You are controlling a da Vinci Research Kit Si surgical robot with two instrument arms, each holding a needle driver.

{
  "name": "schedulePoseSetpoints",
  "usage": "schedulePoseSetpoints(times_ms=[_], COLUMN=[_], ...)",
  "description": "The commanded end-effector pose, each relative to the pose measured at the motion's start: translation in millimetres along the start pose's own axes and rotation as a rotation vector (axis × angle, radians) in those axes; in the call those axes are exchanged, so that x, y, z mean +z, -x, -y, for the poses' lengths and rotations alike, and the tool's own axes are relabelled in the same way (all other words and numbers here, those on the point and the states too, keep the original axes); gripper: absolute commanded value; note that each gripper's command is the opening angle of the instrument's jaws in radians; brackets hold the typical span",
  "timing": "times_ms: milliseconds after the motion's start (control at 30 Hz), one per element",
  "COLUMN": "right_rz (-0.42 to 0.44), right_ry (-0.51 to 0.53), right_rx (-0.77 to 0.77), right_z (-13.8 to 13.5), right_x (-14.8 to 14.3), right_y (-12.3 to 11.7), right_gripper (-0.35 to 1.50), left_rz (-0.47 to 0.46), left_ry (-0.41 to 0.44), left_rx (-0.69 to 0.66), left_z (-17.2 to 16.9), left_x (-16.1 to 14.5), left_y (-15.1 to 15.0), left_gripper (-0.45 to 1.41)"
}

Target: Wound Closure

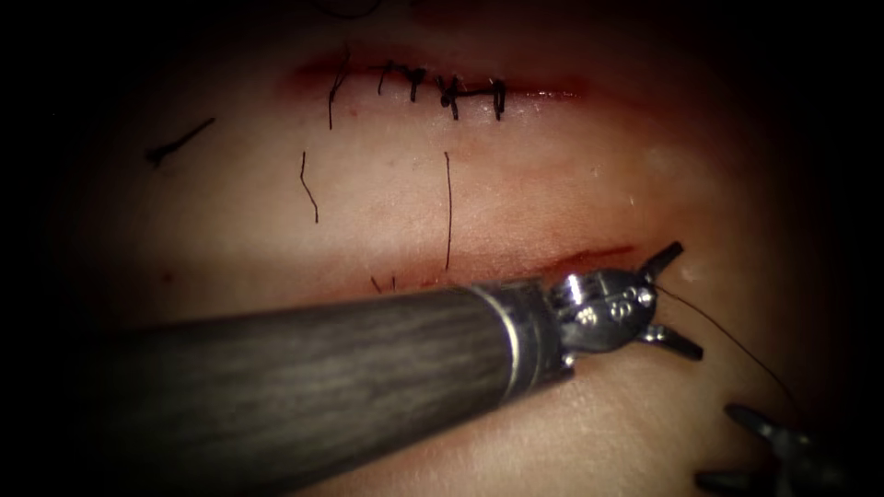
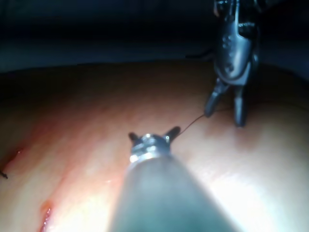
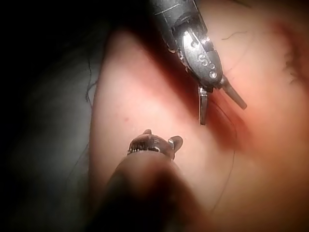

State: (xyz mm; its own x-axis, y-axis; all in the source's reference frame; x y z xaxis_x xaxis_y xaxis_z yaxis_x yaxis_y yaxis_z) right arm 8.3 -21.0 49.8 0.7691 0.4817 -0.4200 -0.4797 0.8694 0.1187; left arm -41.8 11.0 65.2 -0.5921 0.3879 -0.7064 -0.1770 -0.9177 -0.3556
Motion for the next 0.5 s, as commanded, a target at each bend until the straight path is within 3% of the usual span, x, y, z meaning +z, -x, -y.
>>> schedulePoseSetpoints(times_ms=[33,233,500], right_rz=[0.026,0.073,0.069], right_ry=[0.0,0.037,0.031], right_rx=[0.009,0.03,0.048], right_z=[0.8,0.5,1.1], right_x=[0.2,-0.8,-0.2], right_y=[1.3,2.8,2.3], right_gripper=[1.48,1.48,1.48], left_rz=[0.015,0.075,0.194], left_ry=[0.002,0.012,0.058], left_rx=[0.016,0.111,0.19], left_z=[-0.1,0.4,1.1], left_x=[1.4,4.3,7.6], left_y=[0.3,1.9,3.3], left_gripper=[0.77,0.76,0.72])
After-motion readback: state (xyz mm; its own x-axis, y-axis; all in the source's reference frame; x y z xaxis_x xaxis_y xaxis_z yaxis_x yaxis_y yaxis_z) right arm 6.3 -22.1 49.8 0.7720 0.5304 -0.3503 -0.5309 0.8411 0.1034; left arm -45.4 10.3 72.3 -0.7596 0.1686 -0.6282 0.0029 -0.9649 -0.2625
